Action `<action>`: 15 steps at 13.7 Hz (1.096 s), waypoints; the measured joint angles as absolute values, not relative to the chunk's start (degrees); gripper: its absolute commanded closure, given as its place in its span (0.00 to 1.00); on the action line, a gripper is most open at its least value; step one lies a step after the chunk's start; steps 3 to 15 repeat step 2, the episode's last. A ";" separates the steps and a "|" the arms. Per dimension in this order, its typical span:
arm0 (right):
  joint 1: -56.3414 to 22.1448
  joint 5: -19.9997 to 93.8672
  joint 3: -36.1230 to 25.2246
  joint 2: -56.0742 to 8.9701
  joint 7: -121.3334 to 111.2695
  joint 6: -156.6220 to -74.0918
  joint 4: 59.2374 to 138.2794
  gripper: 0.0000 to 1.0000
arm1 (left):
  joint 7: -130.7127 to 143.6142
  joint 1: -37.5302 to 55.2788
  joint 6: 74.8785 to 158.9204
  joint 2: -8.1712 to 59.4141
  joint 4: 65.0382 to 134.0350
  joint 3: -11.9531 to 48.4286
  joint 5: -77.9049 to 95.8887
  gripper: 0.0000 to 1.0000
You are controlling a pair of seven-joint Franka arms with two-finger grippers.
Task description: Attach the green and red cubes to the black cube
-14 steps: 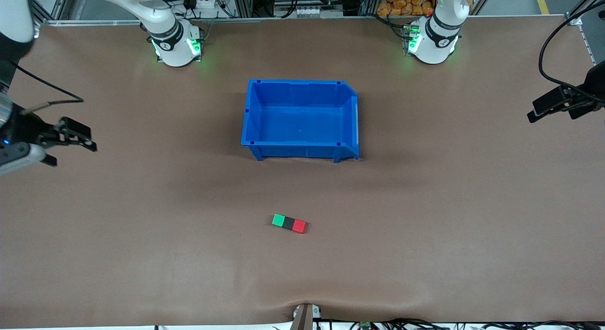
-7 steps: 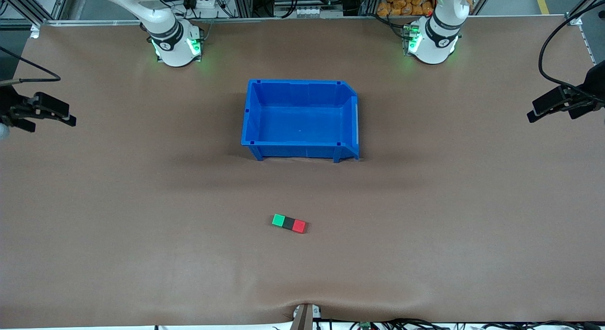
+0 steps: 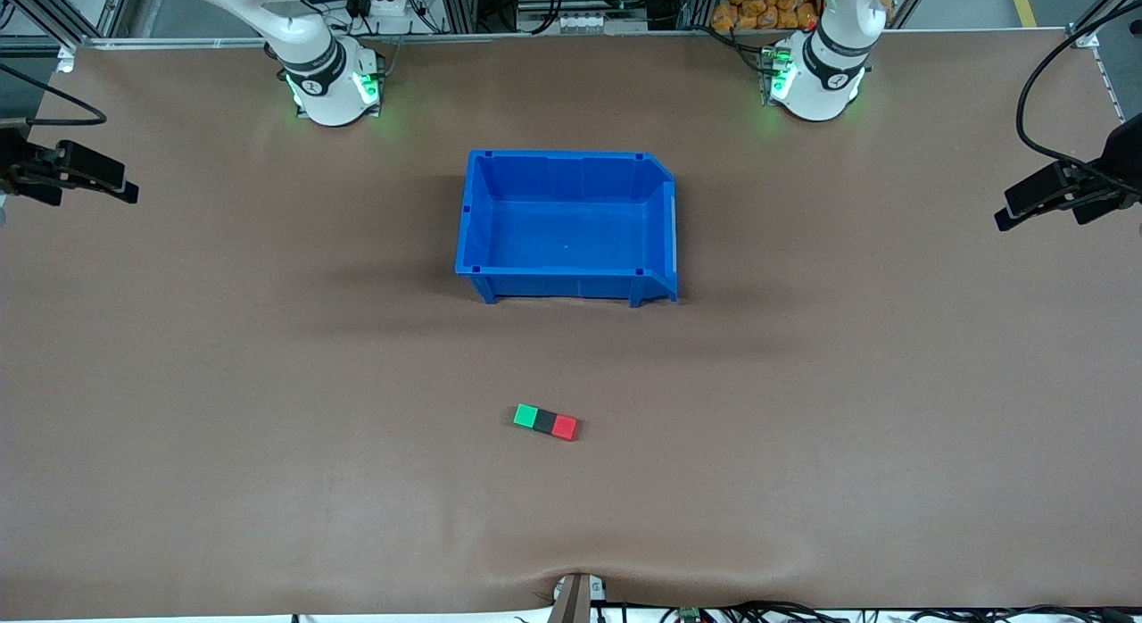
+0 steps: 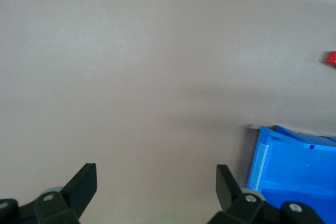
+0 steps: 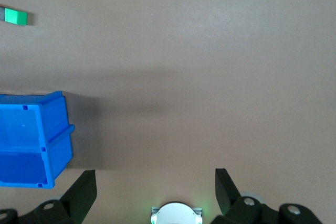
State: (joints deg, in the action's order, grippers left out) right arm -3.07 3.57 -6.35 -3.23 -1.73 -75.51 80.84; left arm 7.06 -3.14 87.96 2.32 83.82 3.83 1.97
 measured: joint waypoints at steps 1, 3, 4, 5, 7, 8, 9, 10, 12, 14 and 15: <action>-3.06 2.95 -6.36 -2.98 -1.67 -75.33 80.84 0.00 | 7.06 -3.14 87.85 2.32 83.82 3.83 1.97 0.00; -3.06 2.53 -6.37 -2.77 -1.63 -75.24 80.84 0.00 | 7.06 -3.14 87.64 2.32 83.82 3.83 1.97 0.00; -3.06 2.53 -6.37 -2.77 -1.63 -75.24 80.84 0.00 | 7.06 -3.14 87.64 2.32 83.82 3.83 1.97 0.00; -3.06 2.53 -6.37 -2.77 -1.63 -75.24 80.84 0.00 | 7.06 -3.14 87.64 2.32 83.82 3.83 1.97 0.00; -3.06 2.53 -6.37 -2.77 -1.63 -75.24 80.84 0.00 | 7.06 -3.14 87.64 2.32 83.82 3.83 1.97 0.00; -3.06 2.53 -6.37 -2.77 -1.63 -75.24 80.84 0.00 | 7.06 -3.14 87.64 2.32 83.82 3.83 1.97 0.00; -3.06 2.53 -6.37 -2.77 -1.63 -75.24 80.84 0.00 | 7.06 -3.14 87.64 2.32 83.82 3.83 1.97 0.00; -3.06 2.53 -6.37 -2.77 -1.63 -75.24 80.84 0.00 | 7.06 -3.14 87.64 2.32 83.82 3.83 1.97 0.00; -3.06 2.53 -6.37 -2.77 -1.63 -75.24 80.84 0.00 | 7.06 -3.14 87.64 2.32 83.82 3.83 1.97 0.00; -3.06 2.53 -6.37 -2.77 -1.63 -75.24 80.84 0.00 | 7.06 -3.14 87.64 2.32 83.82 3.83 1.97 0.00; -3.06 2.53 -6.37 -2.77 -1.63 -75.24 80.84 0.00 | 7.06 -3.14 87.64 2.32 83.82 3.83 1.97 0.00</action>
